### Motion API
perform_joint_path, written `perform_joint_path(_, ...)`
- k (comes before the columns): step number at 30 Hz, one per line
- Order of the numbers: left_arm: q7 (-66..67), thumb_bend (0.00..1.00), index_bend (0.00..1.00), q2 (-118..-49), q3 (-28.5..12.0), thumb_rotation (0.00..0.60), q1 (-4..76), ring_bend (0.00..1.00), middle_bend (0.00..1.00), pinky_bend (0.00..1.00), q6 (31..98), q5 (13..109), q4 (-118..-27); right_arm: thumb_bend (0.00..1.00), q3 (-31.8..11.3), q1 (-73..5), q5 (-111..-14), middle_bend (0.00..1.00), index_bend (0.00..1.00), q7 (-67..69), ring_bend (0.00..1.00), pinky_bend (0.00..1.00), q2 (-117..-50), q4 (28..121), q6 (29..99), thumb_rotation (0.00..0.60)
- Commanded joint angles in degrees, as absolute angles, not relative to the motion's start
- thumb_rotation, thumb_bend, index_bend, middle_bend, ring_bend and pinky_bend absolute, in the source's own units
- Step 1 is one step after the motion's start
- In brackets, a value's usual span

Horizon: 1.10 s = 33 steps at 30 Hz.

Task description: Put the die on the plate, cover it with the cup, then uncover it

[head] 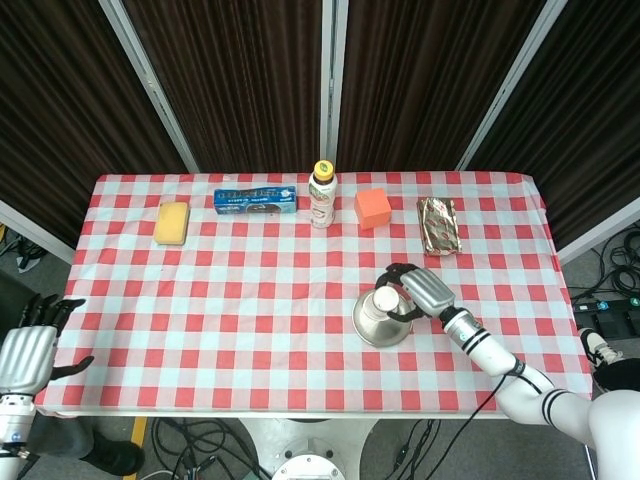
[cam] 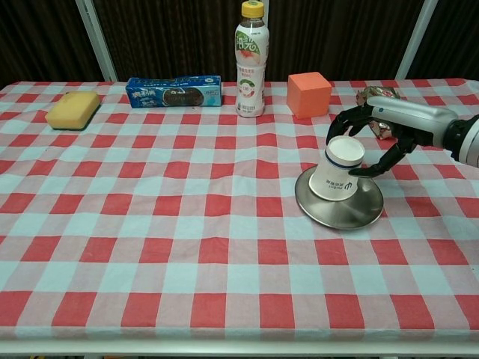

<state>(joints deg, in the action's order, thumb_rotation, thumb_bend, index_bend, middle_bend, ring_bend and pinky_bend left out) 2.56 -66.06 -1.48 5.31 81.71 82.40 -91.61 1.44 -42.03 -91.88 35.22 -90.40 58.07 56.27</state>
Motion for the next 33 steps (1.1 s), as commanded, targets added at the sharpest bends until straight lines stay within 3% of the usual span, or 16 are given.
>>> perform_joint_path(1,2.68,0.0,0.18,-66.11,-1.48,0.6,5.32,0.1,0.2,0.05,81.58,82.33,-91.63,0.3,4.16,-41.83,-95.74,0.37,0.52,37.19,0.18,0.21,-88.9,60.7,58.03,0.6)
perform_joint_path(10,2.55,0.0,0.18,-66.1,-1.52,0.6,5.26,0.1,0.2,0.05,81.72,82.43,-91.62,0.31,1.16,-41.81,-91.45,0.38,0.52,36.26,0.18,0.21,-91.38,56.66,56.32,0.6)
perform_joint_path(18,2.55,0.0,0.18,-66.28,-1.5,0.6,5.19,0.1,0.2,0.05,81.43,82.1,-91.49,0.31,5.21,-41.34,-97.0,0.39,0.52,37.72,0.2,0.21,-88.73,61.27,59.88,0.6)
perform_joint_path(25,2.57,0.0,0.18,-66.25,-1.55,0.6,5.13,0.1,0.2,0.05,81.64,82.25,-91.55,0.31,1.7,-41.24,-92.7,0.39,0.52,33.27,0.2,0.21,-90.21,59.0,58.73,0.6)
perform_joint_path(33,2.22,0.0,0.18,-66.28,-1.53,0.6,5.0,0.1,0.2,0.05,82.02,82.67,-91.32,0.31,1.25,-39.38,-93.22,0.39,0.52,33.74,0.2,0.21,-87.31,62.74,63.8,0.6)
